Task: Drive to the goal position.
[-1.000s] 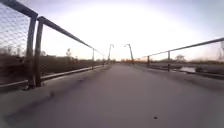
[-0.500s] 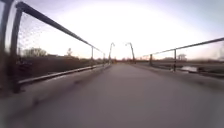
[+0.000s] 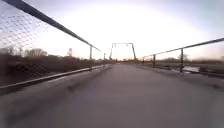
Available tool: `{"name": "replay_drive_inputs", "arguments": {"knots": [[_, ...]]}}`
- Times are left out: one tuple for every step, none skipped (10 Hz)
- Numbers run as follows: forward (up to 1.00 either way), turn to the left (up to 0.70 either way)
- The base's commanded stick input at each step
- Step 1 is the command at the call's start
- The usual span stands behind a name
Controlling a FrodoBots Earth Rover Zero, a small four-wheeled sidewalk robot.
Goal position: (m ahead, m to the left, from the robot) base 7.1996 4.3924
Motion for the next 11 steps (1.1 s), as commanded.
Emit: {"name": "replay_drive_inputs", "arguments": {"knots": [[1.0,0.01],[1.0,0.01],[1.0,0.01],[1.0,-0.04],[1.0,-0.28],[1.0,-0.34],[1.0,-0.16],[1.0,0.01],[1.0,0.01],[1.0,0.01],[1.0,0.01]]}}
